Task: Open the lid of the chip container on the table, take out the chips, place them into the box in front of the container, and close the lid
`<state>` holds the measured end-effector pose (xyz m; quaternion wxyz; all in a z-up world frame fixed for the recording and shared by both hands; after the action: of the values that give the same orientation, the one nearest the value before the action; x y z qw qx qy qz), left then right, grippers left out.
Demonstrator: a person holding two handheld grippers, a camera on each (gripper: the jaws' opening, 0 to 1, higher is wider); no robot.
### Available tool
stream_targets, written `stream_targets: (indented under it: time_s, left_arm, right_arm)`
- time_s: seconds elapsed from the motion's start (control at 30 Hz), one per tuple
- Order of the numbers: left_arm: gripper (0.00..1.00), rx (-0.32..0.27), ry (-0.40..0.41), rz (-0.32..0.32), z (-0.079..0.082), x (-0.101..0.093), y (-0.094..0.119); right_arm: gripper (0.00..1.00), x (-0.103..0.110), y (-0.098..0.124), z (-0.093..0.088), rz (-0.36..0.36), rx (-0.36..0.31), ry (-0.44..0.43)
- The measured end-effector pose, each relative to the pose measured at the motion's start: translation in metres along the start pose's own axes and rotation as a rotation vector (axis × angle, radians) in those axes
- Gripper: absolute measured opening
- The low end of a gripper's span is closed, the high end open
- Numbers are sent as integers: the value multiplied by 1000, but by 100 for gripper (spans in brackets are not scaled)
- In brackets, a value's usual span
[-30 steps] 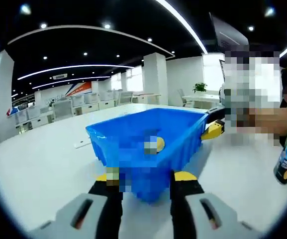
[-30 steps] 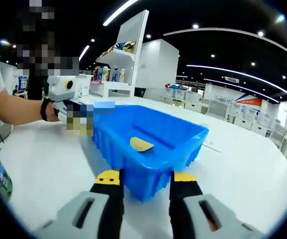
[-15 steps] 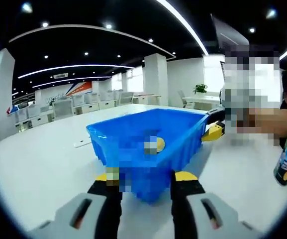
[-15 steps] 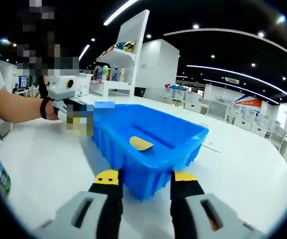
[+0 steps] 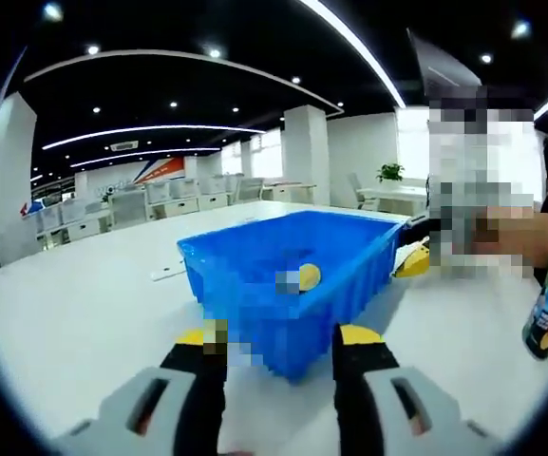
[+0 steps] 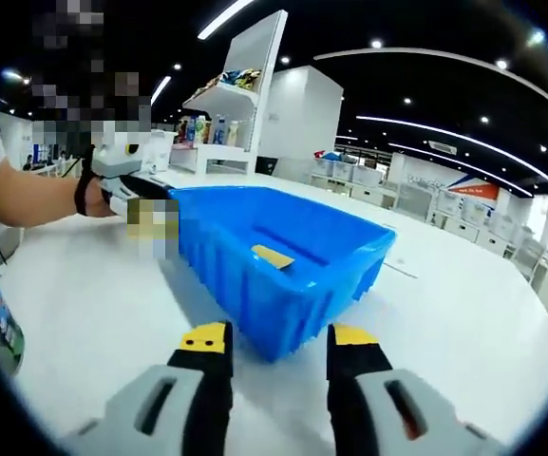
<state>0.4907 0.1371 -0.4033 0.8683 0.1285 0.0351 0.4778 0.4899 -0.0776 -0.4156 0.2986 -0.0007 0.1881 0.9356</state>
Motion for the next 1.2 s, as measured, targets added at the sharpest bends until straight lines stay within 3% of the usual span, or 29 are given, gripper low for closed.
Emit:
stream_targets:
  time_s: [0.3, 0.5, 0.57, 0.67, 0.93, 0.97, 1.0, 1.2]
  left_arm:
    - [55, 29, -31, 21, -6, -4, 41]
    - [60, 102, -70, 28, -12, -16, 78]
    - [60, 100, -69, 24, -11, -19, 90]
    - [61, 81, 14, -3, -3, -30, 111]
    - [68, 142, -46, -7, -6, -52, 157]
    - [68, 164, -112, 1, -11, -52, 164]
    - [69, 164, -129, 3, -13, -54, 168]
    - [70, 163, -35, -16, -15, -67, 190]
  right_arm:
    - [41, 17, 34, -1, -18, 19, 0]
    - [41, 30, 60, -11, -37, 75, -15]
    - [41, 39, 71, -12, -36, 76, -12]
    - [43, 50, 89, -13, -29, 85, -15]
    - [44, 73, 134, -14, -46, 100, -43]
    - [44, 77, 140, -15, -49, 112, -41]
    - [45, 79, 143, -16, -52, 119, -41]
    - [46, 91, 166, -15, -62, 93, -57]
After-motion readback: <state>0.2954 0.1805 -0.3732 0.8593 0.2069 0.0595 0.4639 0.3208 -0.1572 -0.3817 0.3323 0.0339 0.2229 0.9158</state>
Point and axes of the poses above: the point that each gripper's makers call its tool centre point, and the gripper's own axes: y roughly backward along the fingers, x roughly to its left, z roughly out of its top, the point moved 2 cm from there along y, roughly backward along the fingers, and after that the axes turned 8 degrees about z, right-handed, at the moved point
